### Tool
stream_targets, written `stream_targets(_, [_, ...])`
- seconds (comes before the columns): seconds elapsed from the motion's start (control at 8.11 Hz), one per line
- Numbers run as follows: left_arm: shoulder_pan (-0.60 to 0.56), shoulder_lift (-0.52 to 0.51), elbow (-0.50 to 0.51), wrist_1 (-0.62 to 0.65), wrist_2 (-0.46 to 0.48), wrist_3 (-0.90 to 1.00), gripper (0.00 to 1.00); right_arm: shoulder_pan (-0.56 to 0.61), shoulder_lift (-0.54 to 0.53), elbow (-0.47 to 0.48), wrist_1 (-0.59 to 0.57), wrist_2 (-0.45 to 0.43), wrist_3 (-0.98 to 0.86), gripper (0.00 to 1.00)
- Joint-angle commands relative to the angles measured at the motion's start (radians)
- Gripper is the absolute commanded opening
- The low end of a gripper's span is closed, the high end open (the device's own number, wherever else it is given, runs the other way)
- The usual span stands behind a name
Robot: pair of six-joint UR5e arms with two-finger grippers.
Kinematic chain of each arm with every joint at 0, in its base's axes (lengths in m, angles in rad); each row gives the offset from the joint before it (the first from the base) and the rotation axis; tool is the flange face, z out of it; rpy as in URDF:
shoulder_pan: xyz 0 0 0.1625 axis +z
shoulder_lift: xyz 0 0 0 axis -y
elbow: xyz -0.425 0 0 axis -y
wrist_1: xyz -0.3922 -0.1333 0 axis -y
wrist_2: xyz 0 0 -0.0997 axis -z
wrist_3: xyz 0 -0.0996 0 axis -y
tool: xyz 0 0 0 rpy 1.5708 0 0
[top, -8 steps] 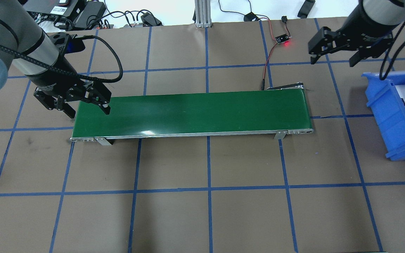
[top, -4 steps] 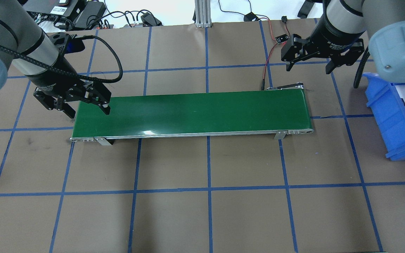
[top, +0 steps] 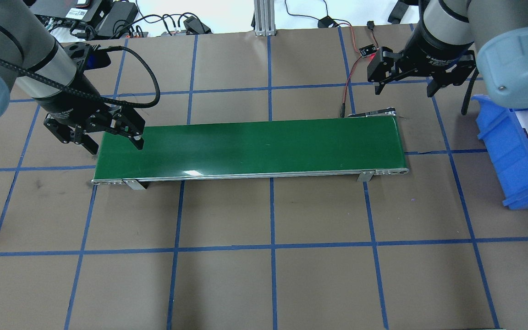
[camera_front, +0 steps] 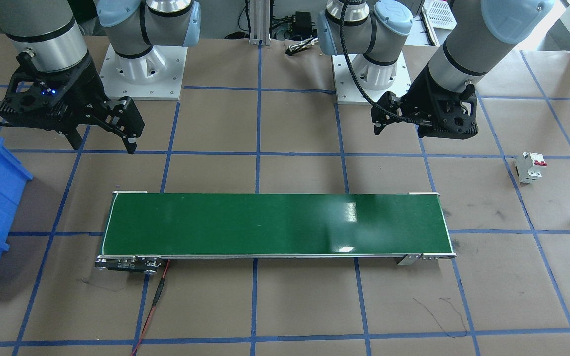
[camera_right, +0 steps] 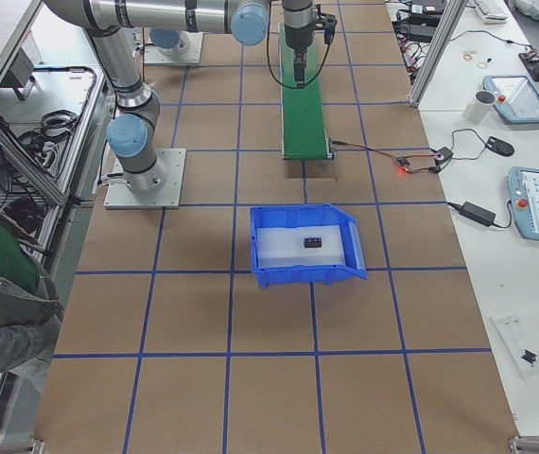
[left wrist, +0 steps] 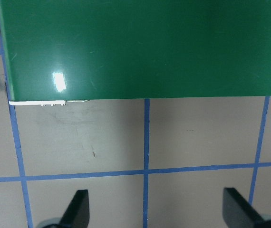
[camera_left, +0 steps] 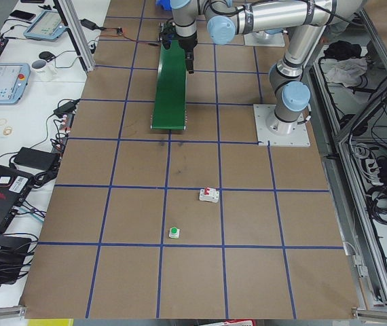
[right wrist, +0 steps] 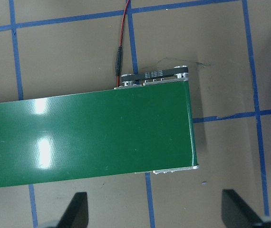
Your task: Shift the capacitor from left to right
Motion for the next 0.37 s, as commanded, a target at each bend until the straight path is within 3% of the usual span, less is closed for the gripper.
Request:
stream_targets(0.0, [0.000, 0.000, 0.000, 0.000, 0.000, 0.000, 1.00, 0.000, -0.005, 0.000, 0.019, -0.056, -0.018, 1.00])
stream_targets(0.25, [0.000, 0.000, 0.000, 0.000, 0.000, 0.000, 1.00, 0.000, -0.003, 0.000, 0.013, -0.050, -0.017, 1.00])
